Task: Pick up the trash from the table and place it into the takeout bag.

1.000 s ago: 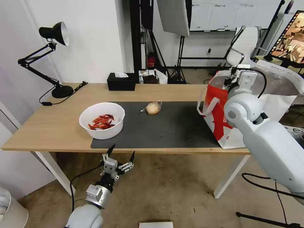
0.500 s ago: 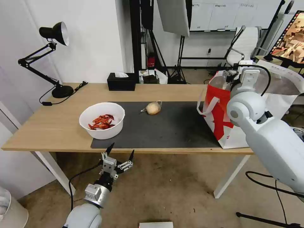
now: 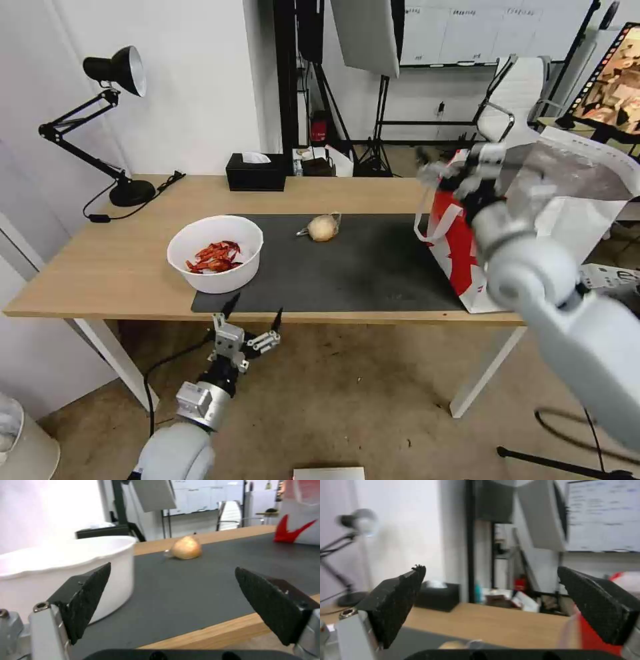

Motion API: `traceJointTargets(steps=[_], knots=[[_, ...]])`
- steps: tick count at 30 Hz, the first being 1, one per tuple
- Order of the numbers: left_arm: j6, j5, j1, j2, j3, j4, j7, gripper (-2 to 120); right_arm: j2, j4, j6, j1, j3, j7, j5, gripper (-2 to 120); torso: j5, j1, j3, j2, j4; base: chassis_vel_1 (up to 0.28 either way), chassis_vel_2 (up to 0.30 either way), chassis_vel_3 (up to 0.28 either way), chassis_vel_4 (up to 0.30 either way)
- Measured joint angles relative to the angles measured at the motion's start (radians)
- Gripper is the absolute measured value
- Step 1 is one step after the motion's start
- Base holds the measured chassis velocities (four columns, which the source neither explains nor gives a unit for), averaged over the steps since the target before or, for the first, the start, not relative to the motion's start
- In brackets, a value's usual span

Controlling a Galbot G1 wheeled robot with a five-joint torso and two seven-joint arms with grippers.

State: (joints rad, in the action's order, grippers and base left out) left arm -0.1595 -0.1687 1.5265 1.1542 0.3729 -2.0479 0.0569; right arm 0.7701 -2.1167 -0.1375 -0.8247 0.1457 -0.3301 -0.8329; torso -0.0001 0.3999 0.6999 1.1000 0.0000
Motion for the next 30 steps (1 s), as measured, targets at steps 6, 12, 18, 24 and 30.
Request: traceJointTargets(steps=[6, 12, 18, 24, 30], knots=[[-0.012, 0.005, 0.024, 0.018, 0.022, -0.008, 0.000, 100, 0.062, -0.051, 0.134, -0.326, 0.056, 0.082, 0.161, 100, 0.0000, 0.000, 0.000, 0.000, -0.0001, 0.000, 0.000, 0.000, 0.000], [-0.014, 0.012, 0.034, 0.026, 0.022, 0.000, 0.000, 100, 0.138, -0.021, 0.245, -0.538, 0.087, 0.097, 0.315, 100, 0.0001, 0.000, 0.000, 0.000, -0.0002, 0.000, 0.000, 0.000, 0.000], [-0.010, 0.029, 0.043, 0.035, 0.018, 0.025, 0.000, 100, 0.204, 0.044, 0.300, -0.663, 0.076, 0.075, 0.449, 100, 0.0000, 0.000, 0.000, 0.000, -0.0002, 0.000, 0.000, 0.000, 0.000], [-0.007, 0.038, 0.056, 0.037, 0.012, 0.030, 0.000, 100, 0.225, 0.066, 0.303, -0.665, 0.049, 0.058, 0.467, 100, 0.0000, 0.000, 0.000, 0.000, 0.0001, 0.000, 0.000, 0.000, 0.000], [-0.007, 0.039, 0.058, 0.037, 0.012, 0.031, 0.000, 100, 0.224, 0.066, 0.296, -0.650, 0.034, 0.052, 0.465, 100, 0.0000, 0.000, 0.000, 0.000, 0.0000, 0.000, 0.000, 0.000, 0.000]])
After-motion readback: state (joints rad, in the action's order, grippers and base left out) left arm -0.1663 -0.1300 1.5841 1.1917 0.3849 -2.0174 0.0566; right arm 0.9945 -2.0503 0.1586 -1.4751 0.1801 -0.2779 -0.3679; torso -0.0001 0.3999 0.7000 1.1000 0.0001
